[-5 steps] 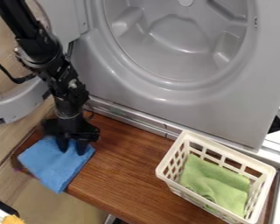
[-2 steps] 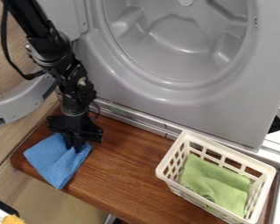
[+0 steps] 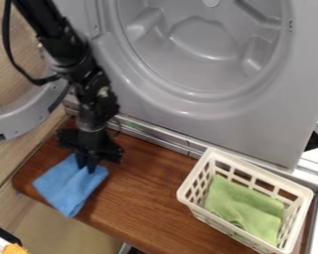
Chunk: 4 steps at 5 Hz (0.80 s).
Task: Pick up the blue cloth into the washing machine
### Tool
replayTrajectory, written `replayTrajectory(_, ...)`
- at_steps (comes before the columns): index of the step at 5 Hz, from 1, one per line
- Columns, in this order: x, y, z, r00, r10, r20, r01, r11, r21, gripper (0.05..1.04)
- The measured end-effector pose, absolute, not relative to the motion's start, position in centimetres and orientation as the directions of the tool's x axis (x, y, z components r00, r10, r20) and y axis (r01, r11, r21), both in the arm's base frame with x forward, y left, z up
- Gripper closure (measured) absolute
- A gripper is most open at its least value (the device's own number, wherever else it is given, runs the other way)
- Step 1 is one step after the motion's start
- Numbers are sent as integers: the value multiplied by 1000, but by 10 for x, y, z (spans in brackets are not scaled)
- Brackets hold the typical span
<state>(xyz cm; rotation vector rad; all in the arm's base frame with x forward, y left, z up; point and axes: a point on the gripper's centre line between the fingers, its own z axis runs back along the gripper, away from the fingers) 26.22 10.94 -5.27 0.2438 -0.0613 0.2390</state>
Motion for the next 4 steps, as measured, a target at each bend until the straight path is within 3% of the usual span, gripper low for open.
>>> replayTrajectory(2,276,73,-14,978,108,176,-149,960,238,998)
replayTrajectory(3,292,52,12,964,15,267,-81,968,236,998)
replayTrajectory(4,311,23,42,916,-147,373,30,953,303,998)
